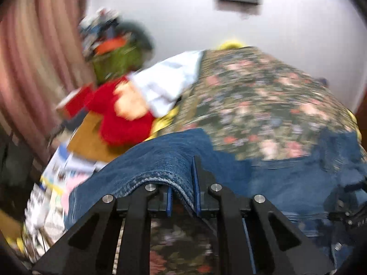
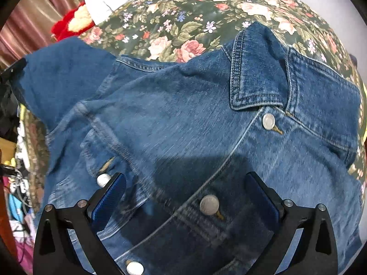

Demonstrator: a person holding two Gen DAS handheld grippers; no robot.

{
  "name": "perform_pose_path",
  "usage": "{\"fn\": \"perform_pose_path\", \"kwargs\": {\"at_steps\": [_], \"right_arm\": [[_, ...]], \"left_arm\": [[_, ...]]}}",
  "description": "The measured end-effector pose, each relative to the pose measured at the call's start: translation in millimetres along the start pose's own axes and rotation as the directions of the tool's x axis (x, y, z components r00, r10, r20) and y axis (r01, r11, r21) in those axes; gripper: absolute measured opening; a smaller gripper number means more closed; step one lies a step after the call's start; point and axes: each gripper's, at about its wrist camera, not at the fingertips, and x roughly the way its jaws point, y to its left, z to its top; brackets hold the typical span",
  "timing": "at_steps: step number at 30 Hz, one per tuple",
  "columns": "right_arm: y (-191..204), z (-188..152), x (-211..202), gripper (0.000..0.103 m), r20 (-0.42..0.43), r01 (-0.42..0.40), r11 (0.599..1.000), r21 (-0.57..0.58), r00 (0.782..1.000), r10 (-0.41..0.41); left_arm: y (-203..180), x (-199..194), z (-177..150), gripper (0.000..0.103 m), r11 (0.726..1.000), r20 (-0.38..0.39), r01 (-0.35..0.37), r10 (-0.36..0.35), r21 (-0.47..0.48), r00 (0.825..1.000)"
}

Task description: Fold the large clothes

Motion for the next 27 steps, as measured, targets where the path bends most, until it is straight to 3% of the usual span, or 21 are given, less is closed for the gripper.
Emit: {"fn": "perform_pose_path", "kwargs": {"at_steps": [2,4,6,9,13,14,16,18,20,24,27], "right_arm": [[-4,-4,-14,0.103,0.016,-0.034,0.999,0.028,0.999,0.033],[-10,-8,-29,0.103,0.038,-0.054,0.997,0.055,0.998,0.052],[-16,-14,-47,0.103,0.065,-0.069,0.994,0.084,0.996,0.064],[-29,-26,-74,0.103,0.102,-0.083,0.989,0.121,0.992,0.070],[-40,-45,-107,0.103,0.140,-0.073,0.986,0.147,0.989,0.052],[-45,-52,-115,0.103,0.147,-0.071,0.986,0.154,0.988,0.048],[-51,-59,-127,0.103,0.156,-0.068,0.984,0.164,0.987,0.043],[-55,-66,-131,0.103,0.168,-0.060,0.984,0.168,0.985,0.031],[-58,-72,-136,0.103,0.182,-0.050,0.984,0.173,0.983,0.018],[-62,-77,-138,0.103,0.195,-0.071,0.980,0.187,0.980,0.034],[-60,-75,-135,0.103,0.201,-0.090,0.977,0.194,0.978,0.050]], "left_arm": [[-27,-2,0,0.014,0.997,-0.007,0.047,-0.047,0.053,0.999],[-50,7,-6,0.014,0.991,-0.062,0.111,-0.107,0.074,0.992],[-71,32,-22,0.014,0.982,-0.176,0.180,-0.167,0.059,0.970],[-85,62,-45,0.016,0.977,-0.299,0.212,-0.199,0.011,0.933],[-88,90,-78,0.042,0.966,-0.444,0.245,-0.256,-0.084,0.858],[-87,90,-85,0.042,0.961,-0.445,0.256,-0.276,-0.106,0.852],[-78,82,-89,0.044,0.953,-0.432,0.270,-0.304,-0.138,0.849],[-57,68,-91,0.055,0.935,-0.404,0.292,-0.350,-0.200,0.845],[-37,53,-91,0.073,0.927,-0.353,0.287,-0.359,-0.242,0.864],[24,35,-85,0.075,0.904,-0.247,0.234,-0.333,-0.358,0.910],[66,42,-86,0.075,0.869,-0.225,0.198,-0.327,-0.454,0.918]]}}
